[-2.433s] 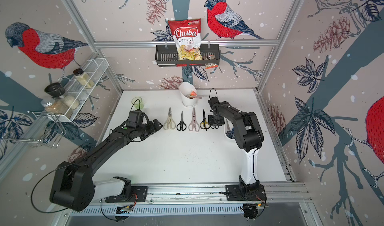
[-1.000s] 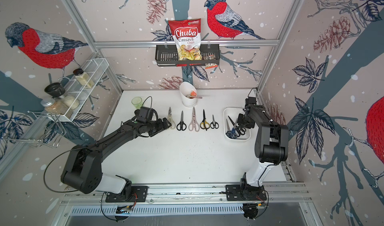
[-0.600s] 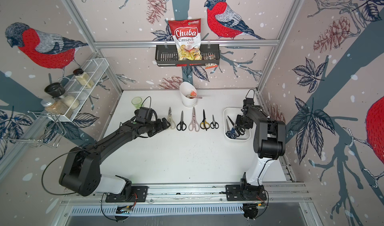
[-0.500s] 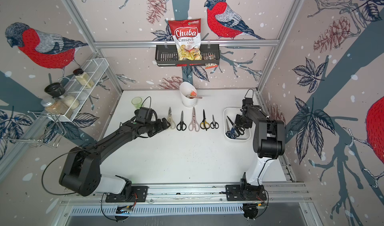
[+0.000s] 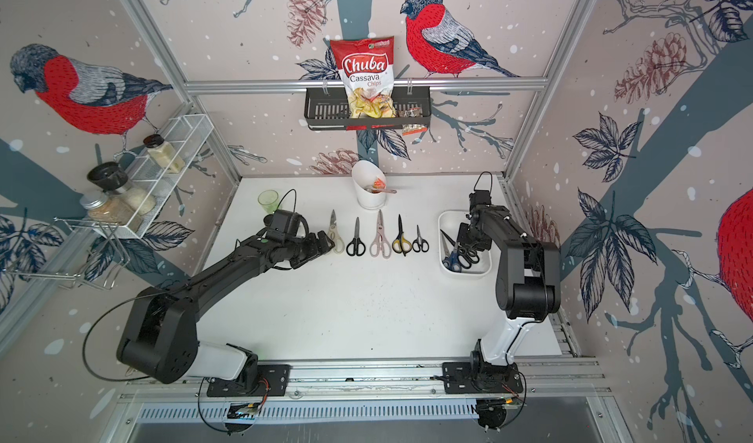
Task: Take the scissors out of the storage box
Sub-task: Pick up the scissors from the storage box.
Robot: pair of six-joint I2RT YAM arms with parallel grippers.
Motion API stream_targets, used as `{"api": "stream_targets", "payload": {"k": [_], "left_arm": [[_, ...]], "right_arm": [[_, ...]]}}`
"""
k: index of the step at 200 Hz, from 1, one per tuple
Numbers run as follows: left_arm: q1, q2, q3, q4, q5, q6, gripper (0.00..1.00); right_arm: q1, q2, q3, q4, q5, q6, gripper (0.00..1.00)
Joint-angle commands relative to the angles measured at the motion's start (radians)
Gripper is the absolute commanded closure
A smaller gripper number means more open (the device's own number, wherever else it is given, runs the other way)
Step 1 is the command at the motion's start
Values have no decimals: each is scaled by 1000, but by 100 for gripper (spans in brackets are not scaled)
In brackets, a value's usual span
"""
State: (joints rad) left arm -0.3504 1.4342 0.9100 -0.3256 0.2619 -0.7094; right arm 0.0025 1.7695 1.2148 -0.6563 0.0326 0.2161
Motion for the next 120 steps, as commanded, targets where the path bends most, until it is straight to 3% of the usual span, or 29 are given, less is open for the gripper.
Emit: {"api": "stream_targets", "payload": {"k": [1, 120], "left_arm": [[-1, 3, 7, 1, 0, -4, 6], [-1, -30, 8, -32, -17, -2, 6]], "right_arm": [[-1, -10, -13, -11, 10, 17, 66], [1, 67, -43, 52, -30, -6, 67]]}}
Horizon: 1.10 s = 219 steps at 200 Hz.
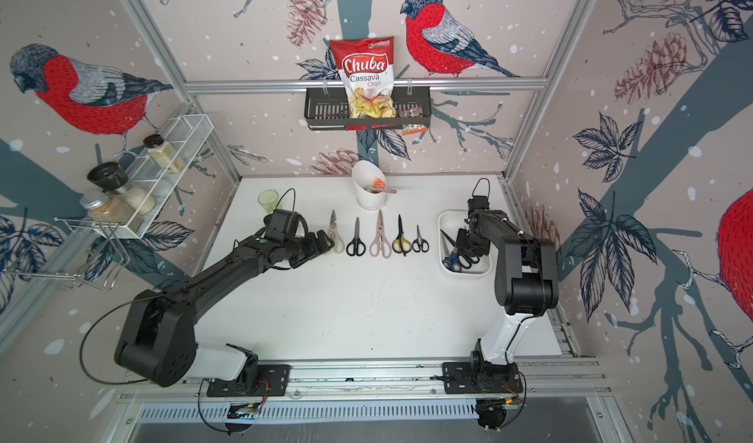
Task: Take the scissors out of the storage box
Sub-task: Pick up the scissors from the storage box.
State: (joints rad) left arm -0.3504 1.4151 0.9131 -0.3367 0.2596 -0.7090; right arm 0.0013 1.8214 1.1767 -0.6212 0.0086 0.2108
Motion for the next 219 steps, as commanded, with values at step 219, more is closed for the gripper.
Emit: {"api": "stream_targets", "payload": {"k": [219], "left_arm": [[-1, -15, -3, -23, -22, 16, 5]], "right_arm": [[29, -59, 20, -57, -3, 17, 100]]}}
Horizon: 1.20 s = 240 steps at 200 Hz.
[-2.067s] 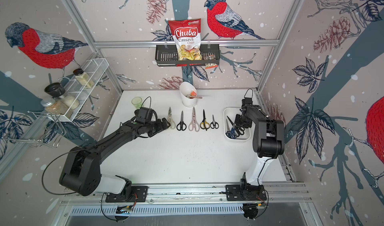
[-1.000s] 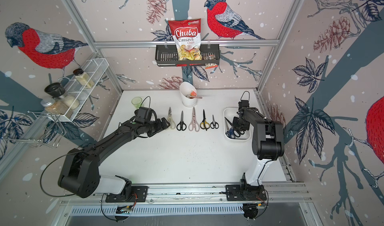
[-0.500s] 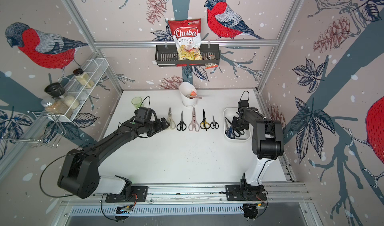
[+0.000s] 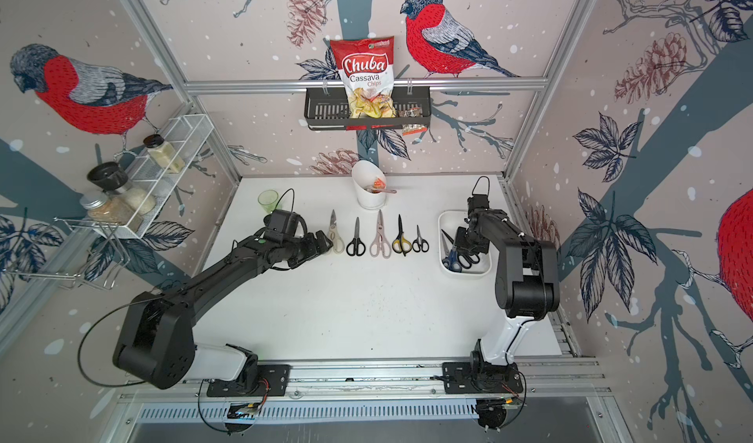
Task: Take the scissors out of the storage box
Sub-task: Pick up the scissors from the storage box, then place the scissors at the center of the board.
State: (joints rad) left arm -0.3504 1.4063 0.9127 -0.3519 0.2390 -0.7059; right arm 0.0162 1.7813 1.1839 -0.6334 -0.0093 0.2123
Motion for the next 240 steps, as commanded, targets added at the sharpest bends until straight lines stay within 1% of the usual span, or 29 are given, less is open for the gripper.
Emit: {"api": "stream_targets", "payload": {"k": [1, 56, 81, 89, 103, 115, 148, 180, 192, 202, 215, 228, 240], "left_arm": [[-1, -6, -3, -8, -1, 14, 5], [-1, -21, -16, -1, 6, 13, 5], [-1, -28, -24, -2, 6, 13, 5], [-1, -27, -25, -5, 6, 14, 5], [-1, -26, -25, -6, 6, 16, 5], [0, -26, -28, -4, 5, 14, 5], [1, -24, -23, -8, 3, 27, 5], [3, -8, -9, -23, 9, 55, 5], [4, -7, -10, -15, 11, 56, 5], [5, -6, -11, -8, 13, 54, 5], [5, -6, -11, -1, 16, 53, 5], [5, -7, -13, 5, 19, 52, 5], [5, -9, -13, 9, 20, 53, 5]], "right_arm": [[14, -19, 14, -46, 16, 15, 100], [24, -59, 3, -66, 23, 32, 100], [34, -91, 2, -77, 21, 70, 100], [43, -104, 3, -88, 12, 80, 100], [74, -139, 5, -117, 48, 105, 100], [106, -177, 1, -138, 56, 127, 100], [268, -306, -62, -151, 36, 219, 100], [487, -405, -169, -118, 19, 360, 100], [564, -417, -208, -101, 8, 411, 100], [643, -416, -242, -93, 24, 466, 100], [718, -410, -278, -82, 28, 513, 100], [771, -402, -309, -73, 25, 546, 100], [792, -396, -328, -74, 20, 561, 100]]}}
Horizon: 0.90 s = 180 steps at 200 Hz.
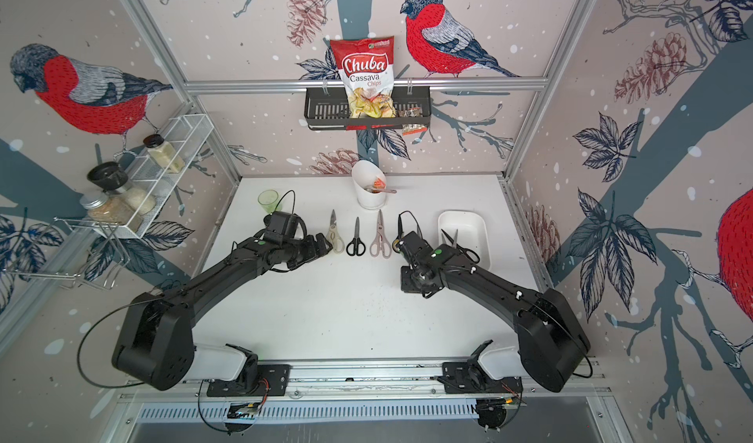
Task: Take the scissors out of the storage box
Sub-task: Place the scissors at the center of the board.
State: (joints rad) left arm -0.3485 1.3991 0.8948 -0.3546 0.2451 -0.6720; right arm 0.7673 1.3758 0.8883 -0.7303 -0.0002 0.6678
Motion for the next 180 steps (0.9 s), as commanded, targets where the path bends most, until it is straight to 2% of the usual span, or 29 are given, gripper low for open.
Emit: {"api": "stream_targets", "payload": {"k": [1, 23, 123, 180], "left_arm": [[3, -2, 4, 12, 13, 20, 5], [3, -9, -6, 14, 15, 21, 5], [3, -67, -51, 13, 4, 8, 5], [4, -78, -62, 11, -3, -4, 5]], "right_arm": [[43, 12, -35, 22, 11, 105, 100], [44, 14, -64, 18, 13, 91, 100], [-167, 127, -63, 79, -10, -124, 100], [-156, 179, -69, 115, -3, -158, 100]]}}
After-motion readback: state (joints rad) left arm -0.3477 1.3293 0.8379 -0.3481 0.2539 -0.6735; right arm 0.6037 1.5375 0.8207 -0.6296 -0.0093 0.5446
